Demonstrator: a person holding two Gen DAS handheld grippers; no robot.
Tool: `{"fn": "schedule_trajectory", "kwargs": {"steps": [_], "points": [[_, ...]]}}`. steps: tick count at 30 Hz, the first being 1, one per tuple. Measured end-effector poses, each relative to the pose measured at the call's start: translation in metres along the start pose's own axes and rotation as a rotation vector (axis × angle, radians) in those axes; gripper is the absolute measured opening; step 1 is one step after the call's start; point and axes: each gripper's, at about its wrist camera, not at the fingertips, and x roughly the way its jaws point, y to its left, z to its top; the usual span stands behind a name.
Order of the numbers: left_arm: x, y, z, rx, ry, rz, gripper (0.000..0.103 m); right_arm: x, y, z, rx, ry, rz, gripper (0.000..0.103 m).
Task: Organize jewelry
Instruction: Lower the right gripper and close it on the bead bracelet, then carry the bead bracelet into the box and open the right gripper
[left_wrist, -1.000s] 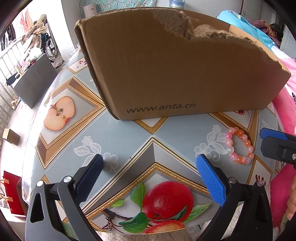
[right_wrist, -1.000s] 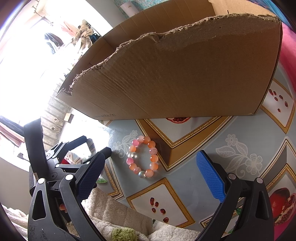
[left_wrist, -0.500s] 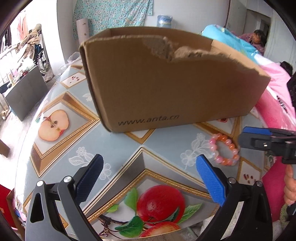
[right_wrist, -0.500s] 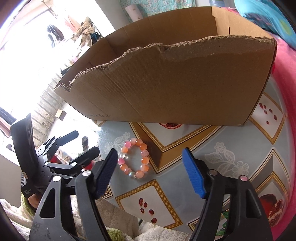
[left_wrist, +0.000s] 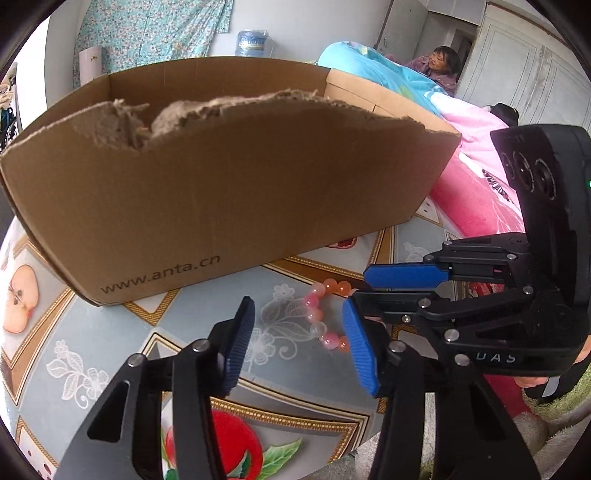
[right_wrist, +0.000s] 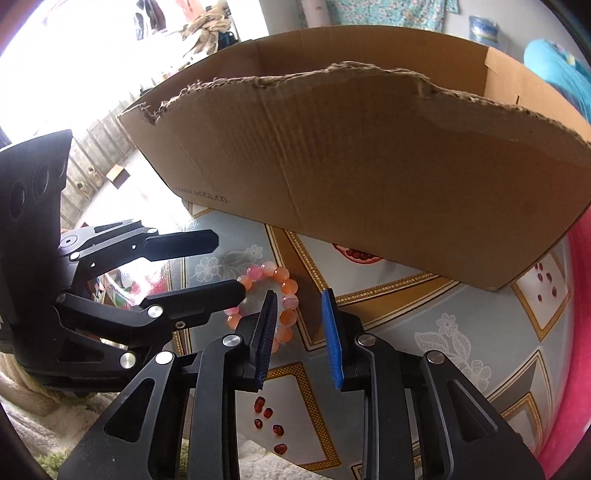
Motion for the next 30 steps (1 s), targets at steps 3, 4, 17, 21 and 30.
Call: {"fn": "schedule_trajectory", "kwargs": {"steps": [3, 4, 17, 21, 30], "points": [[0.007, -0.002, 0.003, 0.019, 0.011, 0.0, 0.034, 0.001, 0.007, -0.002, -0.036, -0.001, -0.032, 0.018], [0.009, -0.004, 0.005, 0.032, 0.013, 0.007, 0.032, 0.001, 0.008, -0.002, -0.042, -0.002, -0.038, 0.016], [-0.011, -0.02, 0.008, 0.089, -0.031, 0.003, 0.009, -0.023, -0.001, -0.006, 0.012, -0.054, -0.01, 0.007], [-0.045, -0.026, 0.018, 0.084, -0.102, -0.073, 0.009, -0.059, -0.002, -0.006, 0.017, -0.109, 0.01, 0.007], [-0.104, -0.027, 0.068, 0.085, -0.308, -0.225, 0.009, -0.12, 0.005, 0.044, -0.053, -0.269, -0.005, 0.007]]}}
